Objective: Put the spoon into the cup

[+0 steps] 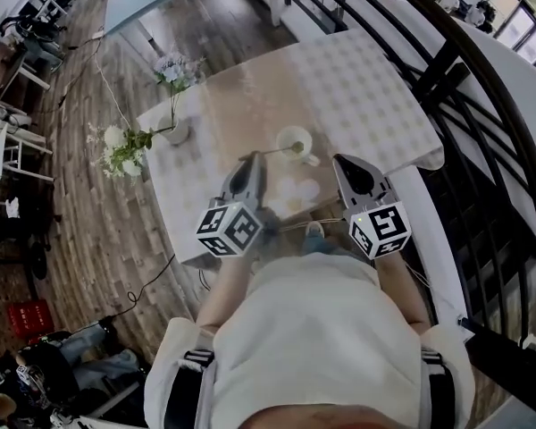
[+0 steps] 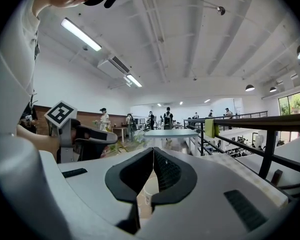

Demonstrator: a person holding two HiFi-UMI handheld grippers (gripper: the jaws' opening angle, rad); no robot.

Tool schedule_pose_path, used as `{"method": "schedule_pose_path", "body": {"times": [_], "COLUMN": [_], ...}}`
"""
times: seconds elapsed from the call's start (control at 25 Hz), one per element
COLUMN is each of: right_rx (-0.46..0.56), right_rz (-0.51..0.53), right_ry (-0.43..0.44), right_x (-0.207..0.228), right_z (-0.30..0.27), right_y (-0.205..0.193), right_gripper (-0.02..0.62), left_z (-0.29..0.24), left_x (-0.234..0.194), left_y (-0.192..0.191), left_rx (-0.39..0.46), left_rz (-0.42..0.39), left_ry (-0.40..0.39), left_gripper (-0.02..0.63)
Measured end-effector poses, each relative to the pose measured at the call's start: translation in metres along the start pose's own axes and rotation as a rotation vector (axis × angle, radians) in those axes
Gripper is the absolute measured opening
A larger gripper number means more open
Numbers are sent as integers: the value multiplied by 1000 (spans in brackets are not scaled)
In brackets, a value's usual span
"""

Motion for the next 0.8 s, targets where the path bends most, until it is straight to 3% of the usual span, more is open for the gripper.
{"method": "schedule_pose_path", "body": {"times": [0.8], "right_rx": [-40], "right_rz": [-26], "right_ry": [120], "right_x": [57], "right_z": [-48], "right_y": [-14], "right_gripper": [2], "left_z": [-41], "left_x": [-21], "left_y": [-25], "left_rx": [-38], "left_rz": [4], "left_ry": [164], "left_gripper": [5]}}
Point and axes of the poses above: the fingertips, and each gripper's own axes: z backward along the fingers, x to its right, y out of its top, the point moved 9 cm from there along z, backward along the fingers, and after that the axes turned 8 degrees about y, right-handed, at the moved point
